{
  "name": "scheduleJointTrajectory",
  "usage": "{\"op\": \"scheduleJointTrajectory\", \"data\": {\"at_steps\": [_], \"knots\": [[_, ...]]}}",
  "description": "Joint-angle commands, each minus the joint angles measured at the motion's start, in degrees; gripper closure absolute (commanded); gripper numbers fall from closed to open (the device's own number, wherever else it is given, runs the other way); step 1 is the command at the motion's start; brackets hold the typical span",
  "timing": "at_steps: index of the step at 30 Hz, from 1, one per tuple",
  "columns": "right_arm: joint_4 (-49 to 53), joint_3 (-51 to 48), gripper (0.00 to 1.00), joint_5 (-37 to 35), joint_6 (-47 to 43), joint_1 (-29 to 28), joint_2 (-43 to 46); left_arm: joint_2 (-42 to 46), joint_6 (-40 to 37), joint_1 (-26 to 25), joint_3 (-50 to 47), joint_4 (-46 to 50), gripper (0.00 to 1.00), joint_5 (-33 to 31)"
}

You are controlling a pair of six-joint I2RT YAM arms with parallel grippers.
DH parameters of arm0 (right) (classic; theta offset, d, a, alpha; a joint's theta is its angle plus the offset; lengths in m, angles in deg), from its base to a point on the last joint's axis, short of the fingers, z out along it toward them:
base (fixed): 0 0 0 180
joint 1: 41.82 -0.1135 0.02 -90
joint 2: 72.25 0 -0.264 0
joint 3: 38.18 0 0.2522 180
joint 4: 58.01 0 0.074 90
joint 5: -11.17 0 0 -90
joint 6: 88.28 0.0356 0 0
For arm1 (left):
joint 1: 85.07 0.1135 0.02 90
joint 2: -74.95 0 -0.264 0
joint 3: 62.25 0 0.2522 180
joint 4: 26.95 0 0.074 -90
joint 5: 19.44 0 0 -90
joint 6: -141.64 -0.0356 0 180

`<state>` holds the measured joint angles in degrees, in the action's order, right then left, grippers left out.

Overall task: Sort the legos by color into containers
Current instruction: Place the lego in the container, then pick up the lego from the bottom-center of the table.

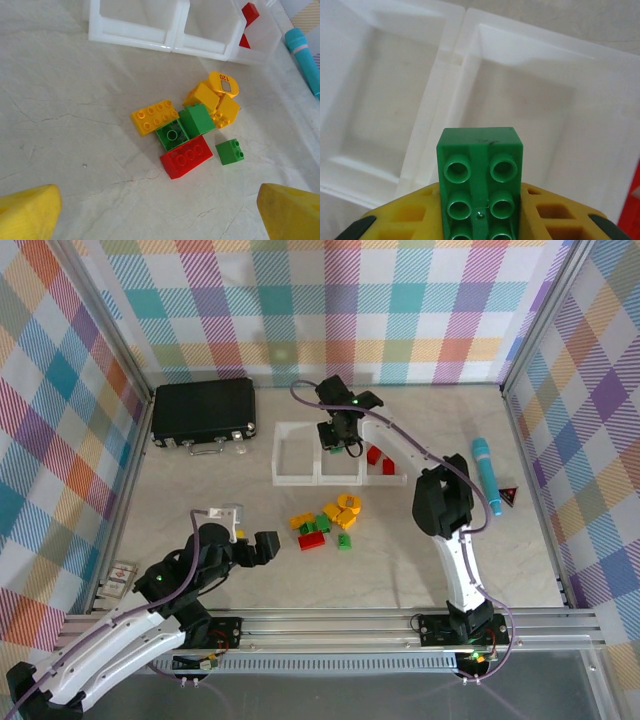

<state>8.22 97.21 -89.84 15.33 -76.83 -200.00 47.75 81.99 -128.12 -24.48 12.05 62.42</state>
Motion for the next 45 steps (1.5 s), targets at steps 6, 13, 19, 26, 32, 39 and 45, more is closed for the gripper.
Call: {"op": "scheduleJointTrajectory", "data": {"at_steps": [6,13,19,26,32,39,45], "knots": [[2.2,7.8,0.67,2.9,-2.2,1.8,-7.3,1.2,-0.7,-0.5,-1.5,0.8,0.0,-1.4],[3.6,10.6,0.53,2.2,-1.0,2.4,-10.8,-0.1,-0.7,-0.5,-1.3,0.2,0.0,-1.5],[4.7,11.7,0.41,1.8,-0.8,2.4,-9.3,-0.4,-1.0,-0.5,-0.8,-0.4,0.0,-1.8],[7.7,12.4,0.38,2.6,0.1,2.1,-2.5,-0.2,-1.0,-0.5,-0.2,-0.2,0.0,-1.2],[10.5,6.6,0.35,0.5,2.8,0.5,7.7,0.2,-0.6,-0.5,0.0,-0.6,0.0,-1.4],[6.3,-12.5,0.33,-1.2,7.8,-3.6,21.7,0.2,-0.8,-0.5,0.0,-2.2,0.0,-1.5],[3.2,-29.5,0.32,-3.1,14.2,-8.9,31.1,-0.4,0.0,-0.5,-1.6,-4.9,0.0,-1.2]]}}
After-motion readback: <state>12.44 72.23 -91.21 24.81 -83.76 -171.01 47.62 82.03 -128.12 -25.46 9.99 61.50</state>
